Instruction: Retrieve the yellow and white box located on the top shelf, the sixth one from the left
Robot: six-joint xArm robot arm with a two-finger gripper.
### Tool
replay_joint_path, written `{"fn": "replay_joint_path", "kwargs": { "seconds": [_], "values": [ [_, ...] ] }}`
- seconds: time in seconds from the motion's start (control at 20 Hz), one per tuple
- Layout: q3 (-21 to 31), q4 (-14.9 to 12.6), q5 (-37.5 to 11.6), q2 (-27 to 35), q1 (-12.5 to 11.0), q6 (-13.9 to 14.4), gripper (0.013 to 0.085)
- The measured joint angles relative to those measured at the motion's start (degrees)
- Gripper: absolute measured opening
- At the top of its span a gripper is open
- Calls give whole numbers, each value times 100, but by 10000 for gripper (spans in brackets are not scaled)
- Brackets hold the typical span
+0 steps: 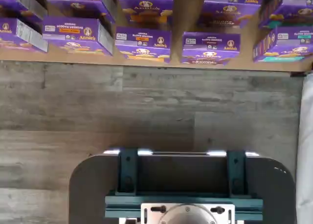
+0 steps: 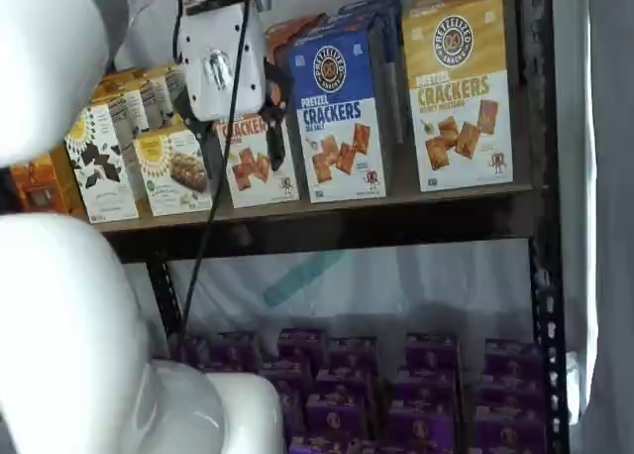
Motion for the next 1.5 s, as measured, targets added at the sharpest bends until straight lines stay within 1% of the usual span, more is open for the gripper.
{"fn": "replay_joint_path", "kwargs": {
  "seconds": [0.15,0.3,0.45,0.55,0.7,0.75,0.8,0.95,1.2,1.4,1.5],
  "values": [
    [13,142,-15,-11,-129,-65,850],
    [23,161,-38,-22,-144,-77,850],
    [34,98,-82,-34,-123,-86,850],
    [50,31,-142,-42,-163,-151,850],
    [91,-163,-329,-58,-306,-365,850],
    [105,-215,-403,-58,-391,-461,850],
    [117,-248,-481,-54,-502,-582,850],
    [134,-285,-773,8,-1008,-1081,850],
    [22,-148,-1346,329,-2124,-2127,850],
    [-132,-13,-1643,615,-2690,-2663,850],
    [-222,73,-1739,759,-2917,-2873,850]
  ]
}}
